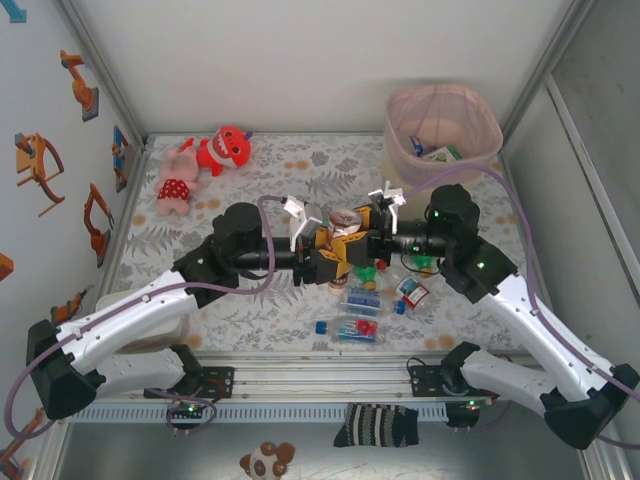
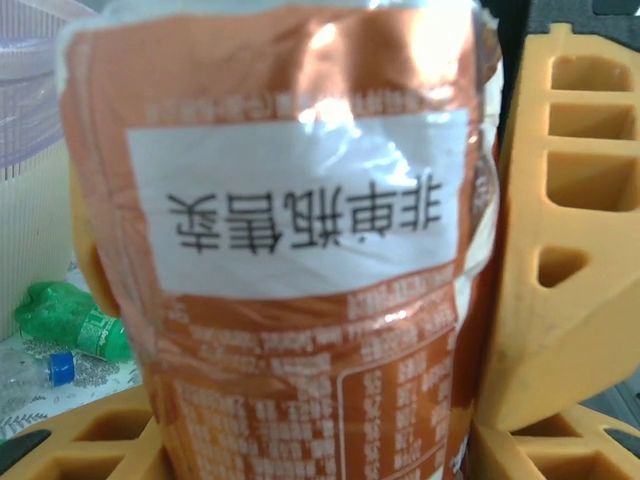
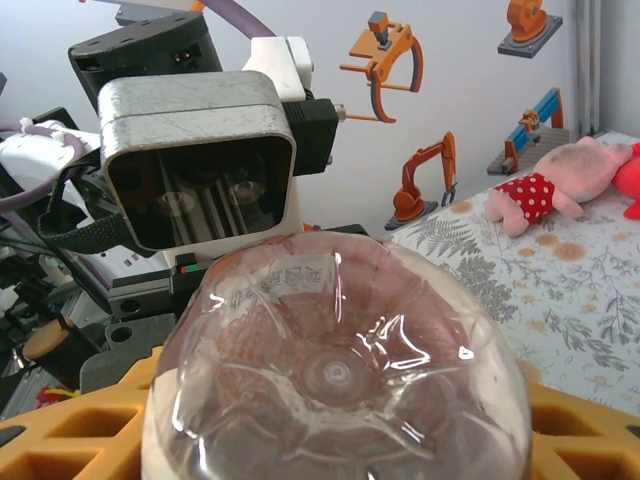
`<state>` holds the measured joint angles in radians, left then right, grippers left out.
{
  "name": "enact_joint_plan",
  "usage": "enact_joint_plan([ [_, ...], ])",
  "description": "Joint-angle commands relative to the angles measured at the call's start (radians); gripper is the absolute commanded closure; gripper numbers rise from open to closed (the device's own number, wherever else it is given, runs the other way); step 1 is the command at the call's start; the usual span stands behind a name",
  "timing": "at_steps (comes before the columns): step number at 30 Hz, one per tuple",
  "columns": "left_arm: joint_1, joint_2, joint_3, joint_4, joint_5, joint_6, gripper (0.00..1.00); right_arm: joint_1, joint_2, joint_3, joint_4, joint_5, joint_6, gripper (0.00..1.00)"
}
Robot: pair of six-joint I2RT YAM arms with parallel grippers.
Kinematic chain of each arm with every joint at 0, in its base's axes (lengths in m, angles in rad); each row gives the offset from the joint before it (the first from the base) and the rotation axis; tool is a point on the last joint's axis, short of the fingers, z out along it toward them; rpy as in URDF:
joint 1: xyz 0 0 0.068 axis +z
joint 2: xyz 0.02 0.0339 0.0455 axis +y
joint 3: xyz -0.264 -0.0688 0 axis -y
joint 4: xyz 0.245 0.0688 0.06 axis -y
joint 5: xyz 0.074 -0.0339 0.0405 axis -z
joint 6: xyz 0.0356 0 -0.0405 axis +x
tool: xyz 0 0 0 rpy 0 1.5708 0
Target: Put the plastic bottles in the bin
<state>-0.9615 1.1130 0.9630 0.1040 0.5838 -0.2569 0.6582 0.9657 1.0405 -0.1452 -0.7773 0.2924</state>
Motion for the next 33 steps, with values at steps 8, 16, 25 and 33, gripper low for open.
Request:
enact_joint_plan([
  [8, -0.003, -0.082, 0.008, -0.012, -0.091, 0.021, 0.33, 0.011, -0.045, 0.085, -0.102, 0.262, -0.028, 0.44],
  [16, -0.002, -0.127, -0.033, -0.059, -0.167, 0.027, 0.31, -0.063, 0.021, 0.283, -0.315, 0.527, -0.121, 0.44],
  [25, 0.001, -0.116, -0.016, -0.113, -0.206, 0.045, 0.32, -0.402, 0.222, 0.547, -0.361, 0.499, -0.142, 0.44],
  [33, 0.016, -0.109, -0.007, -0.128, -0.226, 0.059, 0.32, -0.591, 0.455, 0.809, -0.417, 0.531, -0.202, 0.45],
])
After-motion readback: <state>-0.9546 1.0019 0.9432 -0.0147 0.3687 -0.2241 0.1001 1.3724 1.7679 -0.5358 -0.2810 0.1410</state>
